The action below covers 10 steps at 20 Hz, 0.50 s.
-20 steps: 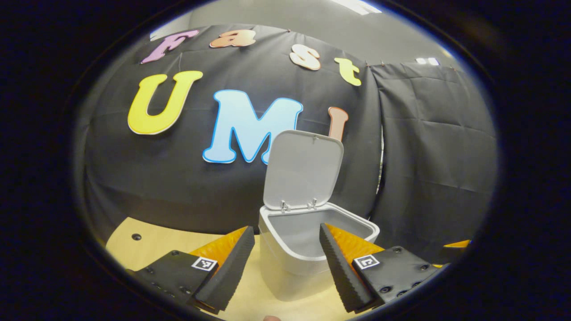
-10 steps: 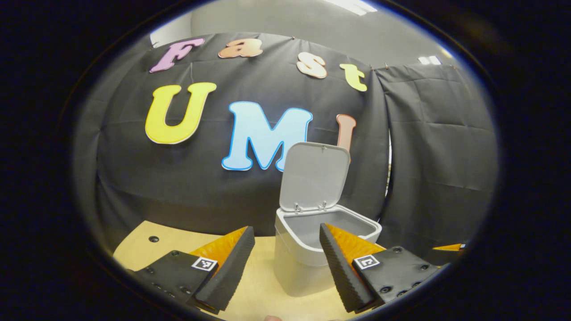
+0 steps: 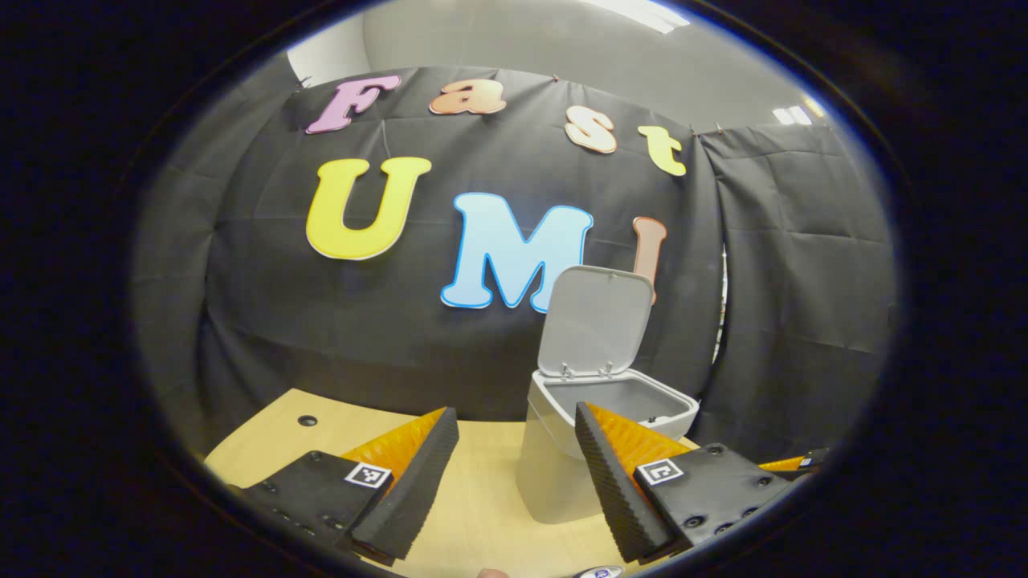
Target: Press the lid of the desktop garbage bin to open it, pick up the crumpled paper on the desktop and throw it into the bin, then pick up the pop can on the desktop and drop it into the bin, and finally close the garbage bin lid.
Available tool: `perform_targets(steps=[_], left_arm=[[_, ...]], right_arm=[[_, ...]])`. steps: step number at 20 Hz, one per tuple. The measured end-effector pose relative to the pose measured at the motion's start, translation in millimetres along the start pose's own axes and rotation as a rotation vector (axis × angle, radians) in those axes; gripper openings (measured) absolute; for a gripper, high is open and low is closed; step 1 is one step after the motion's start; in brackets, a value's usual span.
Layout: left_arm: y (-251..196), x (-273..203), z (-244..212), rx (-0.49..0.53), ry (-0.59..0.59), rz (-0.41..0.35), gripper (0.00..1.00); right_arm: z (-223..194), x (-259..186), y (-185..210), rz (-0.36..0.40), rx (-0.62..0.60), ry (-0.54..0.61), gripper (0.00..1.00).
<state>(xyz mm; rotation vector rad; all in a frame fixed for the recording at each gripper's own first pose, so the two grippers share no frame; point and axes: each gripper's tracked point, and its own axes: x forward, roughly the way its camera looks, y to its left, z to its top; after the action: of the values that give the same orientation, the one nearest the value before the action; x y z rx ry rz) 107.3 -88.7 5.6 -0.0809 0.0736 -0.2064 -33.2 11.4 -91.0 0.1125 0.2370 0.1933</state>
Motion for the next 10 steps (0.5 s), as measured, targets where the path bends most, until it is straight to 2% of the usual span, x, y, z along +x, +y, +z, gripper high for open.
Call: perform_targets(steps=[7,10], left_arm=[[20.8,-31.1,11.1,0.044,-0.043,0.055,0.95],[26.2,-44.6,13.2,0.046,-0.062,0.055,0.95]], right_arm=[[-33.2,8.7,34.9,0.091,-0.035,0.113,0.95],[-44.2,13.6,48.3,0.119,-0.038,0.156,0.95]])
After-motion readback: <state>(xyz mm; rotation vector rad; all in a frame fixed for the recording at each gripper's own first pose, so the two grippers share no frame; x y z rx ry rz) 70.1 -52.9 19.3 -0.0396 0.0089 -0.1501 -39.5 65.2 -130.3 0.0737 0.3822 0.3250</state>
